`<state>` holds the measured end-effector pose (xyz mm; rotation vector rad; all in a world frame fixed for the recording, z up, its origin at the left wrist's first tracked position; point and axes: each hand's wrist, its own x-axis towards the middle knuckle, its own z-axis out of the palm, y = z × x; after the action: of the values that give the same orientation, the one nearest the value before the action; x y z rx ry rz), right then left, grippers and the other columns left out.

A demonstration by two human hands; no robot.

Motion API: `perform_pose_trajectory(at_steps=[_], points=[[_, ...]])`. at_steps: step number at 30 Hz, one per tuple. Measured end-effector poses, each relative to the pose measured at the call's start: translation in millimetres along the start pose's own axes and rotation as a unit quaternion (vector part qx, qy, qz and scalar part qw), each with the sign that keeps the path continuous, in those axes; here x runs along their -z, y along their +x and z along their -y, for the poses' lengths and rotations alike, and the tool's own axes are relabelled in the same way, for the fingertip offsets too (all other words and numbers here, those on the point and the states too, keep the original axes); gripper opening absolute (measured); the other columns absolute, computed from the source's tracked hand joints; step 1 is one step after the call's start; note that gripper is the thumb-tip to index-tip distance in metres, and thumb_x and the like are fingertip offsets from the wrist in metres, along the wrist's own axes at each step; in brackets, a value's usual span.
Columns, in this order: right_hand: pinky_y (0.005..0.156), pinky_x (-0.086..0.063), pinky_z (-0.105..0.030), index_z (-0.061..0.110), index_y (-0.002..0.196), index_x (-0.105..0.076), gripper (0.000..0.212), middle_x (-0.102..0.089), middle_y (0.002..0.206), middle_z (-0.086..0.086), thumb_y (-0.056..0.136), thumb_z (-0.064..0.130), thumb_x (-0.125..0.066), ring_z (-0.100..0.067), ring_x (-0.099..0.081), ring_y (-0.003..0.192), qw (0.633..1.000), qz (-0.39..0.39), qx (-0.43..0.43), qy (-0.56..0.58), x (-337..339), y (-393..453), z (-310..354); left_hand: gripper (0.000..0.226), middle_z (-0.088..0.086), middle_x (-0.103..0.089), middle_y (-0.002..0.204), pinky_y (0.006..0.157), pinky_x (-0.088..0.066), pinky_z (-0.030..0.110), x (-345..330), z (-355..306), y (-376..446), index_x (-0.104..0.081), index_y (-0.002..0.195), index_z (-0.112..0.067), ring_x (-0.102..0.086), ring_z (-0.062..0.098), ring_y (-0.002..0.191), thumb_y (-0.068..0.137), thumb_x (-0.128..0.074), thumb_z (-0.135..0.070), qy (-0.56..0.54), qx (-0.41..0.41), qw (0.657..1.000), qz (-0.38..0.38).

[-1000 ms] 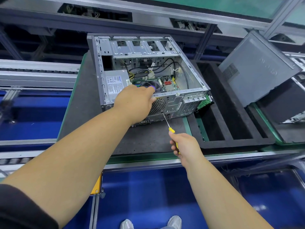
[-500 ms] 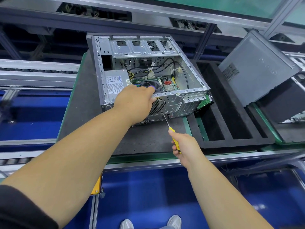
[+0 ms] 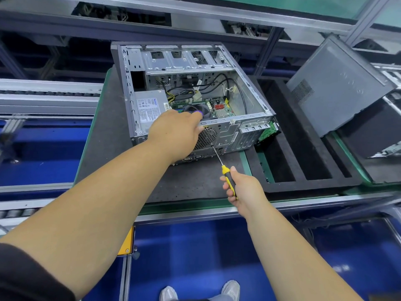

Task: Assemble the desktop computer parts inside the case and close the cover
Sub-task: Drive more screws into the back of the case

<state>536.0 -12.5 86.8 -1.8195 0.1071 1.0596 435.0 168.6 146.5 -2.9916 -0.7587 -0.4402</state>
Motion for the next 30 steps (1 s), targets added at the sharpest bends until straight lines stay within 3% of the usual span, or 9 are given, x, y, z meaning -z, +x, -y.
perform_pose_trajectory(at_steps=[5,10,13,16,24,27,30], points=[[0.05,-0.034,-0.023,0.006,0.096,-0.063,0.027,-0.054,0.072,-0.002,0.093,0.032,-0.068,-0.012,-0.042,0.056,0.995,-0.015,0.095,-0.036,4,-3,-7,0.029,-0.002,-0.045,0.076,0.064,-0.027,0.035,1,0,0,-0.048,0.105,-0.015,-0.042,0.028,0.076,0.103,-0.03,-0.037,-0.001,0.002,1.0,0.004],[0.051,-0.036,-0.026,0.005,0.083,-0.066,0.026,-0.056,0.058,0.002,0.092,0.028,-0.068,-0.011,-0.043,0.048,0.986,-0.062,0.146,-0.042,-2,-2,-12,0.03,0.003,-0.059,0.086,0.064,-0.027,0.036,2,-1,0,-0.049,0.108,-0.016,-0.044,0.029,0.079,0.103,-0.029,-0.037,-0.001,0.006,1.0,0.008],[0.044,-0.03,-0.022,0.005,0.078,-0.067,0.028,-0.053,0.053,0.002,0.093,0.028,-0.067,-0.011,-0.038,0.044,0.99,-0.055,0.126,-0.015,-5,0,-10,0.03,0.003,-0.059,0.088,0.063,-0.026,0.035,3,-1,-1,-0.049,0.109,-0.016,-0.041,0.028,0.078,0.103,-0.03,-0.038,0.001,0.012,1.0,0.007],[0.037,-0.025,-0.017,0.008,0.075,-0.064,0.03,-0.05,0.058,-0.002,0.095,0.03,-0.066,-0.01,-0.034,0.044,0.998,-0.022,0.048,0.026,-4,0,0,0.028,0.0,-0.052,0.081,0.062,-0.026,0.035,3,-2,-1,-0.048,0.106,-0.016,-0.041,0.028,0.077,0.103,-0.03,-0.037,-0.001,0.012,1.0,0.009],[0.035,-0.02,-0.015,0.007,0.08,-0.061,0.026,-0.049,0.061,0.0,0.097,0.027,-0.063,-0.006,-0.031,0.041,0.983,0.082,-0.06,0.151,6,-7,10,0.029,-0.002,-0.049,0.079,0.063,-0.026,0.034,5,-4,0,-0.049,0.112,-0.018,-0.039,0.025,0.078,0.103,-0.031,-0.037,-0.007,0.026,0.999,0.018],[0.036,-0.022,-0.015,0.007,0.082,-0.063,0.027,-0.049,0.06,0.0,0.096,0.03,-0.064,-0.005,-0.033,0.041,0.984,0.096,-0.057,0.138,8,-7,7,0.033,0.004,-0.061,0.09,0.066,-0.026,0.033,7,-4,-2,-0.05,0.12,-0.017,-0.047,0.029,0.084,0.102,-0.033,-0.039,-0.006,0.025,0.999,0.024],[0.04,-0.027,-0.018,0.011,0.086,-0.065,0.026,-0.05,0.06,0.0,0.096,0.035,-0.063,-0.008,-0.038,0.044,0.997,0.06,-0.017,0.036,11,-7,2,0.045,0.002,-0.061,0.094,0.071,-0.03,0.035,7,-3,-5,-0.048,0.126,-0.017,-0.052,0.031,0.095,0.096,-0.041,-0.051,-0.017,0.024,0.999,0.043]])
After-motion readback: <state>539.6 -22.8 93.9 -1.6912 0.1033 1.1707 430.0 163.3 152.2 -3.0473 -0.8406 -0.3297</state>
